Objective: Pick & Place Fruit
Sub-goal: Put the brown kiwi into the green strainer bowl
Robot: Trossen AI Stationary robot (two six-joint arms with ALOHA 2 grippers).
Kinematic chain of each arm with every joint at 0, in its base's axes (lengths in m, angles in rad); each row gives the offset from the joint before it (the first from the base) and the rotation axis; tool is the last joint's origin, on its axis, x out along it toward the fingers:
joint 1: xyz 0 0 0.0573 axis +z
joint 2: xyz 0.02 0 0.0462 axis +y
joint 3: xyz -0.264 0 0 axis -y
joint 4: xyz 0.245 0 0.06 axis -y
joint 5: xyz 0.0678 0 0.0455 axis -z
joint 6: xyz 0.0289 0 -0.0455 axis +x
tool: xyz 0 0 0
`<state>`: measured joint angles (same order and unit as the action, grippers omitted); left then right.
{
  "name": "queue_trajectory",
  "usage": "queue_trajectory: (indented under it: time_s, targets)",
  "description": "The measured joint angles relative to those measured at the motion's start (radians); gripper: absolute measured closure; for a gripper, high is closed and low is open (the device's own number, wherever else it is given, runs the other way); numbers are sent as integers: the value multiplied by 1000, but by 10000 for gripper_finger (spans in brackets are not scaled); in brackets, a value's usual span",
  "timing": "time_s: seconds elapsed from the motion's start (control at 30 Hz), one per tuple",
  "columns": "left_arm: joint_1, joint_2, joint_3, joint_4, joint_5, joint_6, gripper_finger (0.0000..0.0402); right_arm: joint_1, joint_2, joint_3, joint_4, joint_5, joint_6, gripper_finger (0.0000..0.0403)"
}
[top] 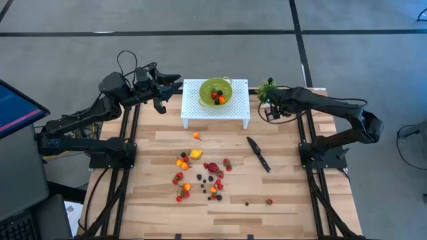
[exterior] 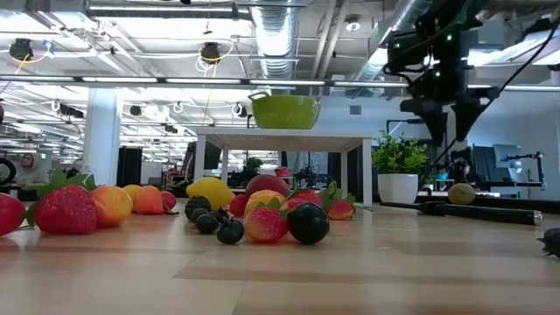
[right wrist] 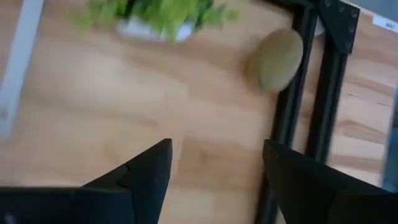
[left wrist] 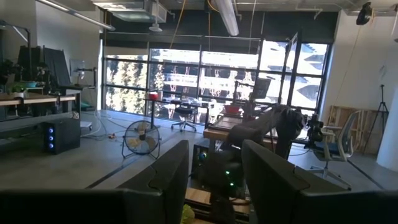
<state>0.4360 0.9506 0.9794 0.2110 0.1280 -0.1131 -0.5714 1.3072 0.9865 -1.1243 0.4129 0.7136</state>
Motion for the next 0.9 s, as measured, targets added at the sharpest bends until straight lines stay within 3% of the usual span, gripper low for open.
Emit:
queue_trajectory:
  time_s: [0.33, 0.6, 0.83, 0.9]
  targets:
    - [0, 0, 0, 0, 0, 0, 259, -204, 62, -5, 44, 51, 99, 158]
    - [0, 0, 0, 0, 0, 0, 259, -346, 126, -4, 154, -76, 69, 158]
    - [0, 0, 0, 1, 0, 0, 259, -344, 171, 7, 164, -71, 97, 158]
    - [0, 0, 0, 1, 0, 0, 259, -327, 173, 7, 192, -26, 109, 158]
